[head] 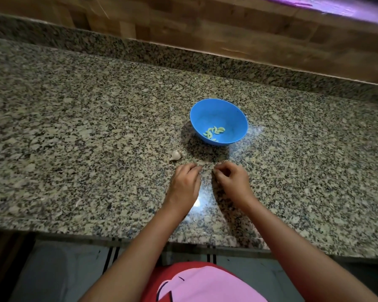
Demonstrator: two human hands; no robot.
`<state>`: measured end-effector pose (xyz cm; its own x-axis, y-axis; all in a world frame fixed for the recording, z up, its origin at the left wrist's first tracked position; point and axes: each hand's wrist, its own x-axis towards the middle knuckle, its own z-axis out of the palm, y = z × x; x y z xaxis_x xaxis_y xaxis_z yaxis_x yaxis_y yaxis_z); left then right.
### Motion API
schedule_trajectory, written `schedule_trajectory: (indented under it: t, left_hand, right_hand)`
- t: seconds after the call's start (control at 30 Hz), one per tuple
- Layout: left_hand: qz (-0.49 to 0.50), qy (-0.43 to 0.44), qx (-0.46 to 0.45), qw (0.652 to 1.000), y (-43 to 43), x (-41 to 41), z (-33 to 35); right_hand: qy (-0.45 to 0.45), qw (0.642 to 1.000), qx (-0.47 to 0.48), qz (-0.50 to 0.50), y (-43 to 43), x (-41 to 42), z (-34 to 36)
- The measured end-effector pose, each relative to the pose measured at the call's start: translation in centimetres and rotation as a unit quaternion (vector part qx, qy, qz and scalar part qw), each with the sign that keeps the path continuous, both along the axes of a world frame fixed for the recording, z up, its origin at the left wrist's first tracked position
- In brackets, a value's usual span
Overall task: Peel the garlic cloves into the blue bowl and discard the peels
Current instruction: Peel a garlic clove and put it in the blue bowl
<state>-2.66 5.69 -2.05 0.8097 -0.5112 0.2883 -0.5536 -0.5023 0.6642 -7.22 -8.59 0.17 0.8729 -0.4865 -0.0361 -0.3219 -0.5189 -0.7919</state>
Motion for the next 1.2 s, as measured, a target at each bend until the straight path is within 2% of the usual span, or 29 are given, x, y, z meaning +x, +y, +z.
schedule_trajectory:
  t: [0.07, 0.13, 0.17, 0.23, 0.33, 0.6, 0.83, 0.93, 1.1, 1.2]
  left_hand:
    - [0.017, 0.060, -0.052, 0.997, -0.3, 0.0, 0.9]
    - [0.054, 0.162, -0.112, 0.979, -0.9, 0.2, 2.1]
    - [0.068, 0.219, -0.143, 0.963, -1.2, 0.4, 2.6]
    - [0.075, 0.297, -0.192, 0.932, -1.7, 0.4, 3.4]
    - [0.070, 0.330, -0.240, 0.910, -2.2, 0.4, 3.9]
    - [0.033, 0.369, -0.297, 0.880, -2.3, 0.7, 4.8]
    - [0.000, 0.412, -0.320, 0.853, -2.5, 1.4, 4.9]
    - [-0.023, 0.429, -0.314, 0.846, -2.3, 1.8, 4.9]
    - [-0.106, 0.507, -0.270, 0.812, -1.4, 3.0, 5.0]
    - [-0.117, 0.509, -0.250, 0.815, -1.4, 2.9, 4.9]
  right_hand:
    - [-0.036, 0.974, 0.213, -0.072, 0.1, -0.7, 0.5]
    - [-0.085, 0.910, 0.389, -0.116, 0.8, -1.2, 1.0]
    - [-0.105, 0.880, 0.446, -0.127, 1.3, -1.2, 1.2]
    - [-0.132, 0.838, 0.512, -0.138, 2.3, -1.1, 1.8]
    - [-0.152, 0.805, 0.556, -0.139, 3.1, -0.9, 2.5]
    - [-0.131, 0.827, 0.536, -0.106, 2.2, -0.9, 3.5]
    - [-0.120, 0.867, 0.478, -0.069, 1.6, -1.0, 3.9]
    - [-0.109, 0.885, 0.450, -0.060, 1.8, -1.0, 3.9]
    - [-0.046, 0.883, 0.467, -0.017, 0.9, -1.1, 4.6]
    - [-0.025, 0.895, 0.445, 0.008, 0.3, -1.1, 4.8]
